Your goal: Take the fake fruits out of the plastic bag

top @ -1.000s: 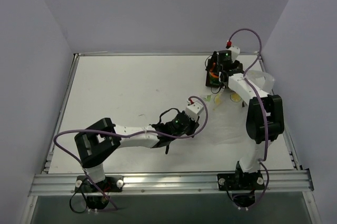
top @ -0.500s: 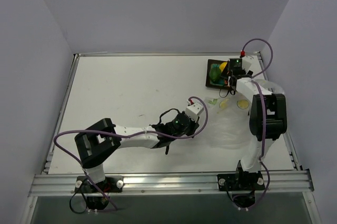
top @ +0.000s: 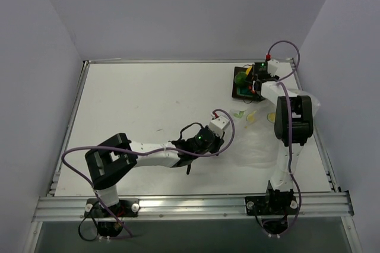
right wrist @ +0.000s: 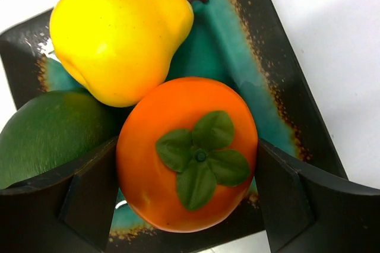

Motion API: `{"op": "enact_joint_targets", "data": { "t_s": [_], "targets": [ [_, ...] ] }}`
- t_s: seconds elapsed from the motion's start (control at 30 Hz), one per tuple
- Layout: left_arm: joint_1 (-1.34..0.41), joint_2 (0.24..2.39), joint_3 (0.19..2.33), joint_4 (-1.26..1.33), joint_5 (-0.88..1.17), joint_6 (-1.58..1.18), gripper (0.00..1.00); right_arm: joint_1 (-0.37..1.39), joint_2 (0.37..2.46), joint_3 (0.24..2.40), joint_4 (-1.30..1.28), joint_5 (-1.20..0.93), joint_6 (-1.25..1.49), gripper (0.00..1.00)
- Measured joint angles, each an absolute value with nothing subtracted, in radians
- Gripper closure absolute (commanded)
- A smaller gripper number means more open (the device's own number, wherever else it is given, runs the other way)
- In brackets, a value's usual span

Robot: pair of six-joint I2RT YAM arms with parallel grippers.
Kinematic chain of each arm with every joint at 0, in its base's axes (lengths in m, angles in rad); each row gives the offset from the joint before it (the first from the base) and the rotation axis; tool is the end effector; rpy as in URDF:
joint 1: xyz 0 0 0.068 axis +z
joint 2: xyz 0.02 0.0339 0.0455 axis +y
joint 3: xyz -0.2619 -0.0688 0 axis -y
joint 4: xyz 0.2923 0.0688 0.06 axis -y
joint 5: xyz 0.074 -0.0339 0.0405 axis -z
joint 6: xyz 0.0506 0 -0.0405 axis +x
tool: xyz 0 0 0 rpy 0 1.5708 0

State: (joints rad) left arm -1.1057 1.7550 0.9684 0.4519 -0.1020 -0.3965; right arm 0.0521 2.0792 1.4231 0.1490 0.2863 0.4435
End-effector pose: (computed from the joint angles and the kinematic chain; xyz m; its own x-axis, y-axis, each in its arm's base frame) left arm 0.1994 -0.3859 0.1656 -0.4626 0.0653 -0.8841 0.7235 0.6042 -0.3339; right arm 0.5229 0.0130 0.1520 -0.3537 0.3938 -0.8484 0.3857 0.8878 0.2512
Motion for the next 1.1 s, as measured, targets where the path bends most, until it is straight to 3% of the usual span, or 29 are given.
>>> {"op": "enact_joint_targets", "data": {
  "t_s": [0.23, 0.53, 0.6, 0.73, 0.8, 0.97, 1.1],
  "targets": [
    [-1.106, 1.758, 0.968, 0.452, -0.102, -0.397, 0.98, 0.052, 2.089, 1.452, 0.154, 0.272, 0.449, 0.15],
    [-1.106, 1.758, 0.968, 0.452, -0.099, -0.397, 0.98, 0.052, 1.932, 1.332, 0.141, 0.266, 0.468, 0.04],
    [-1.106, 1.758, 0.968, 0.452, -0.097, -0.397, 0.98, 0.051, 1.873, 1.313, 0.138, 0.263, 0.471, 0.07],
    [-1.106, 1.758, 0.968, 0.453, -0.096, -0.397, 0.98, 0.046, 1.696, 1.232, 0.138, 0.253, 0.482, 0.28],
    [-1.106, 1.758, 0.968, 0.453, -0.094, -0.398, 0.98, 0.046, 1.582, 1.16, 0.136, 0.249, 0.489, 0.34],
    [-1.111, 1.758, 0.968, 0.454, -0.092, -0.398, 0.98, 0.074, 1.239, 0.931, 0.101, 0.248, 0.515, 0.72],
    [-1.121, 1.758, 0.968, 0.454, -0.088, -0.4, 0.98, 0.114, 1.038, 0.763, 0.047, 0.254, 0.572, 0.78]
  ]
}}
